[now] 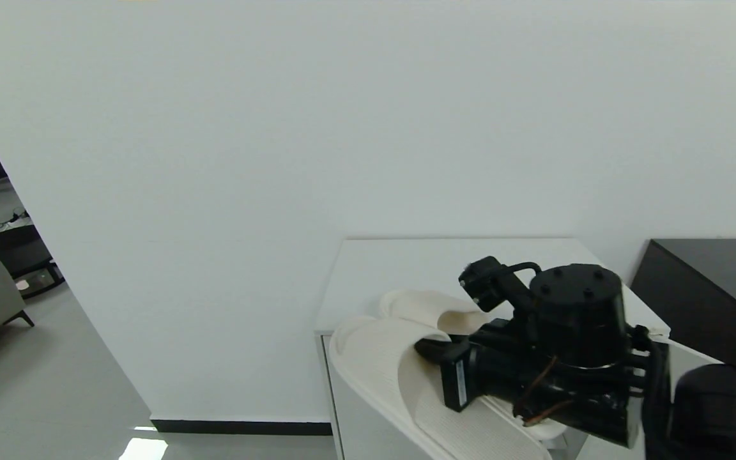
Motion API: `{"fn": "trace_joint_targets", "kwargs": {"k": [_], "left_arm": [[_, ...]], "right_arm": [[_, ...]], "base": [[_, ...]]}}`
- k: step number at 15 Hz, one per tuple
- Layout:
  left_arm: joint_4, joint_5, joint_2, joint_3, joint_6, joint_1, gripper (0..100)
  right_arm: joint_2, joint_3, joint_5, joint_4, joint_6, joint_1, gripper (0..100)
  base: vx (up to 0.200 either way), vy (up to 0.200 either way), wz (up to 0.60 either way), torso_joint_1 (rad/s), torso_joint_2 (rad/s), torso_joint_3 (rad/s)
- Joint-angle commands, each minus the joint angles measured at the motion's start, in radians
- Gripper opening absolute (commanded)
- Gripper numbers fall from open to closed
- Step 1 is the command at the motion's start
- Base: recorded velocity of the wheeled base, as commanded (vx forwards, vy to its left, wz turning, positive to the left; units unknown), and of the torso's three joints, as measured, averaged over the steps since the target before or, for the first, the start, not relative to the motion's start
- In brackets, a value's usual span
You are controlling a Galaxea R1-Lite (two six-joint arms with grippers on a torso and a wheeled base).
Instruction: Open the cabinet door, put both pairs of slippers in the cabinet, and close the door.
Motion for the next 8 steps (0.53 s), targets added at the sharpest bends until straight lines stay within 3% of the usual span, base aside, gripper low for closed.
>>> {"fn": "trace_joint_targets", "kwargs": {"k": [1, 8], "left_arm": [[0.000, 0.000, 0.001, 0.000, -0.004, 0.000, 0], [0.001, 0.000, 0.001, 0.000, -0.012, 0.001, 0]], "right_arm": [[-0.123, 0.079, 0.059, -0.016, 0.003, 0.010, 0], [-0.163, 0.131, 0.168, -0.017, 0.015, 0.010, 0]], "base": [[0.000, 0.000, 0.00, 0.000, 0.00, 0.000], [-0.200, 0.000, 0.00, 0.000, 0.00, 0.000]]}}
